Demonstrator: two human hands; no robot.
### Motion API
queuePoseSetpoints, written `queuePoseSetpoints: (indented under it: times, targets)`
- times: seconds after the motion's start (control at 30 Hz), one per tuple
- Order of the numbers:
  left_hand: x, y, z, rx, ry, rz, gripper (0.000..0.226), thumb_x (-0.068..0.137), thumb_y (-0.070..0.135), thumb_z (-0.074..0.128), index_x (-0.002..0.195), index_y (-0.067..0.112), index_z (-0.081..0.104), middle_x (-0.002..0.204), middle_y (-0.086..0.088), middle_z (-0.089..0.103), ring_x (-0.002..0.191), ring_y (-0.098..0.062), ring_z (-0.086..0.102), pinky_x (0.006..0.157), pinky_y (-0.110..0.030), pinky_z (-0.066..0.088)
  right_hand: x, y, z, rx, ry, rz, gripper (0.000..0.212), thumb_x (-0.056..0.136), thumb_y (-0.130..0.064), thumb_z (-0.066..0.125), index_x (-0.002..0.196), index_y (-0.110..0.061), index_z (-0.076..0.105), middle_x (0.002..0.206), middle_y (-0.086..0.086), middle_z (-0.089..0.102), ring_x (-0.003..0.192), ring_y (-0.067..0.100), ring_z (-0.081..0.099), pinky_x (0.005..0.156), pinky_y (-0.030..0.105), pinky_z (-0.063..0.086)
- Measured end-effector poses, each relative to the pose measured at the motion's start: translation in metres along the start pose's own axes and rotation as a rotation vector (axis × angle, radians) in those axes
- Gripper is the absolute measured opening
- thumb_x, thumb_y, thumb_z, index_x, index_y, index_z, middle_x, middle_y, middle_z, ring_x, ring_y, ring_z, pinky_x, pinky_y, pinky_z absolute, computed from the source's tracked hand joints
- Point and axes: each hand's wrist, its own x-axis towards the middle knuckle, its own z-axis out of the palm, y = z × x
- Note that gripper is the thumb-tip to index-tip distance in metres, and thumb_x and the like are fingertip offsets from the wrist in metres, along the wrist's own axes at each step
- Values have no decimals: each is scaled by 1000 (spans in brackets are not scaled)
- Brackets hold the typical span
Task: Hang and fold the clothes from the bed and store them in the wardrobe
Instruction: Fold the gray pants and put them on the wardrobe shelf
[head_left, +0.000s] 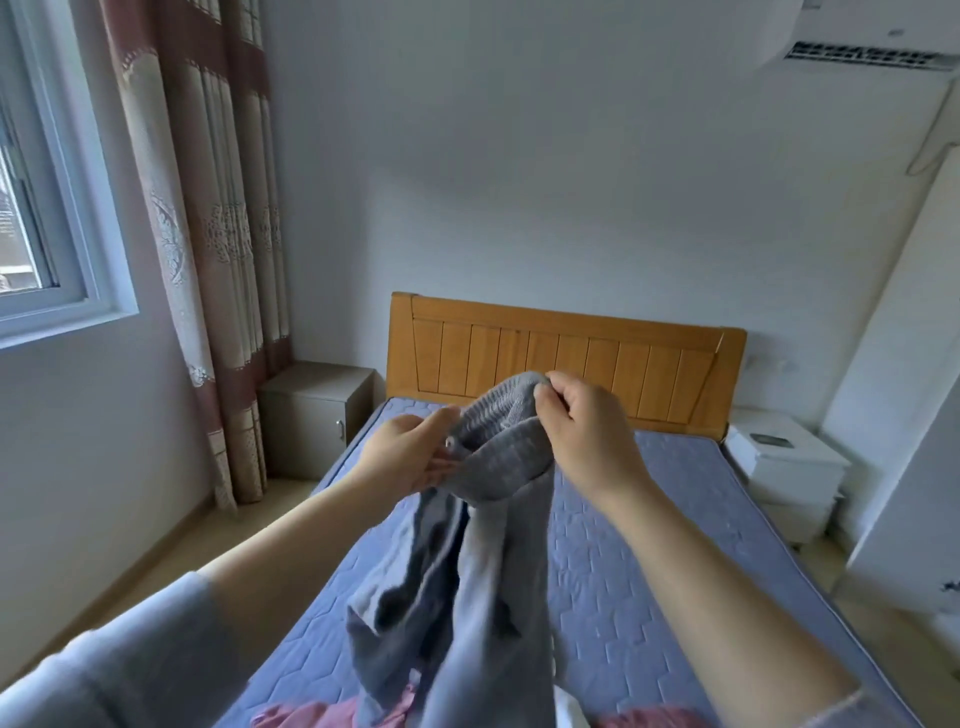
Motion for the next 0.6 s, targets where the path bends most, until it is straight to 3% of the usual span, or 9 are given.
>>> queuePoseSetpoints:
  times: [0.13, 0.27, 0.43, 0.5, 0.6]
  targets:
    - [-11, -24, -18, 274, -55, 124, 34, 83, 48, 68, 92, 15, 66, 88, -3, 73, 83, -17, 69, 78, -35, 58, 17, 1, -9, -98, -99, -43, 36, 102, -16, 43, 68, -3, 45, 54, 5, 39, 50, 16, 34, 50, 32, 27]
    - [-31, -41, -20, 394, -175, 319, 51, 63, 60, 75, 103, 34, 58, 108, 15, 65, 99, 0, 63, 83, -22, 52, 23, 1, -22, -121, -140, -60, 35, 103, -17, 41, 73, 1, 48, 57, 7, 40, 51, 18, 35, 51, 32, 27]
    - [-45, -50, 4, 532, -158, 714, 48, 70, 54, 76, 108, 43, 49, 133, 21, 42, 121, 3, 45, 97, -12, 38, 28, -3, -38, -167, -94, -67, 34, 101, -16, 42, 74, 4, 47, 57, 5, 37, 49, 13, 30, 49, 30, 23]
    - [-44, -50, 15, 595, -199, 717, 54, 70, 60, 72, 117, 44, 51, 141, 21, 33, 122, 4, 41, 98, -12, 36, 30, -3, -44, -168, -86, -70, 34, 101, -16, 43, 71, 1, 45, 57, 4, 36, 49, 13, 29, 49, 29, 22]
    - [-36, -51, 32, 661, -274, 584, 60, 69, 59, 75, 123, 41, 56, 152, 19, 19, 133, -7, 35, 104, -24, 37, 31, -3, -54, -136, -66, -72, 37, 100, -15, 43, 64, -11, 39, 54, 0, 32, 49, 10, 27, 47, 25, 21]
